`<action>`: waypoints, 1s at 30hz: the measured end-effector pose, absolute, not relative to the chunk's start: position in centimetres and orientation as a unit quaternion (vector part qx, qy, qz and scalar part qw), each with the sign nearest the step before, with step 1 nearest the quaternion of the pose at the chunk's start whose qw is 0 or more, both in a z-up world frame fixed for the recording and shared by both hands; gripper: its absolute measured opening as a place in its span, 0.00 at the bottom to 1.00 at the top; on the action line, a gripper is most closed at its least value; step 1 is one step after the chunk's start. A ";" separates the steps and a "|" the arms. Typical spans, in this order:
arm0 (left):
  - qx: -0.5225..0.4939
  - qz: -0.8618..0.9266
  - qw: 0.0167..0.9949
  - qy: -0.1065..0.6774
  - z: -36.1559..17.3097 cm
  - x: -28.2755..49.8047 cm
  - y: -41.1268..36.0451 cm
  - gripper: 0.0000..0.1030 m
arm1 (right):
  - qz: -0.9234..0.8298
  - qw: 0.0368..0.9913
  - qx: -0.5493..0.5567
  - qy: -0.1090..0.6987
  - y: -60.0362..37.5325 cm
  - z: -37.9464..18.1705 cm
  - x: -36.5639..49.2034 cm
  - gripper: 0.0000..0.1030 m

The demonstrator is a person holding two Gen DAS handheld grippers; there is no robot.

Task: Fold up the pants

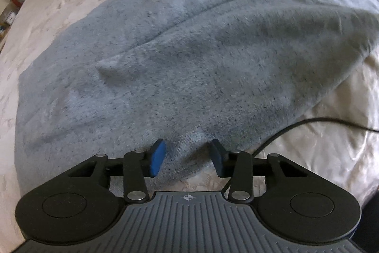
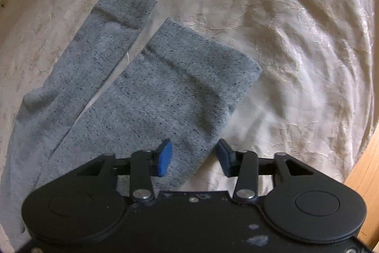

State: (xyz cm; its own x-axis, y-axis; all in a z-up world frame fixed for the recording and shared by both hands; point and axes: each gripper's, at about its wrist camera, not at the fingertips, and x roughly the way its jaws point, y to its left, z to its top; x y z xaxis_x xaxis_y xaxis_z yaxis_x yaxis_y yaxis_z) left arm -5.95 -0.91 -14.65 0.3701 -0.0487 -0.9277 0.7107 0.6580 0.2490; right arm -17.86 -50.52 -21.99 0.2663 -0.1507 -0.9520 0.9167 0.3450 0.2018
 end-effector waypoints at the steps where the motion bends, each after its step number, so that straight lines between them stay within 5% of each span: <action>1: 0.335 -0.256 0.755 0.502 -14.9 -6.0 -1.1 0.38 | -0.391 0.679 0.420 0.458 -50.6 -22.1 -17.7 0.28; 4: 0.343 -0.275 0.746 0.500 -14.9 -6.3 -1.3 0.35 | -0.385 0.683 0.421 0.456 -50.5 -22.1 -17.4 0.05; 6: 0.340 -0.281 0.740 0.508 -15.0 -6.3 -1.3 0.28 | -0.390 0.686 0.411 0.456 -50.4 -21.8 -17.3 0.04; 15: 0.278 -0.280 0.753 0.526 -12.2 -5.0 -0.2 0.29 | -0.416 0.671 0.372 0.487 -48.5 -20.4 -18.2 0.03; 17: 0.271 -0.268 0.758 0.530 -12.3 -4.7 -0.2 0.29 | -0.423 0.665 0.361 0.499 -48.7 -21.0 -17.7 0.07; 22: 0.257 -0.236 0.741 0.574 -13.7 -3.5 0.5 0.29 | -0.449 0.699 0.299 0.469 -48.7 -17.7 -16.5 0.37; 30: 0.227 -0.210 0.707 0.636 -15.5 -2.3 2.1 0.29 | -0.359 0.774 0.235 0.465 -52.2 -17.1 -11.3 0.53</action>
State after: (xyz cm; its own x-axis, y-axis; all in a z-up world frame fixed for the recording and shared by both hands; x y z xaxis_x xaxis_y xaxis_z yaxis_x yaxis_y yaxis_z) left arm -2.30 2.12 -15.49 0.1019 -0.0075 -0.9948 0.5853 0.8090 0.0538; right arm -11.26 -52.25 -17.05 0.3091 -0.3368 -0.8894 0.7748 0.6315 0.0301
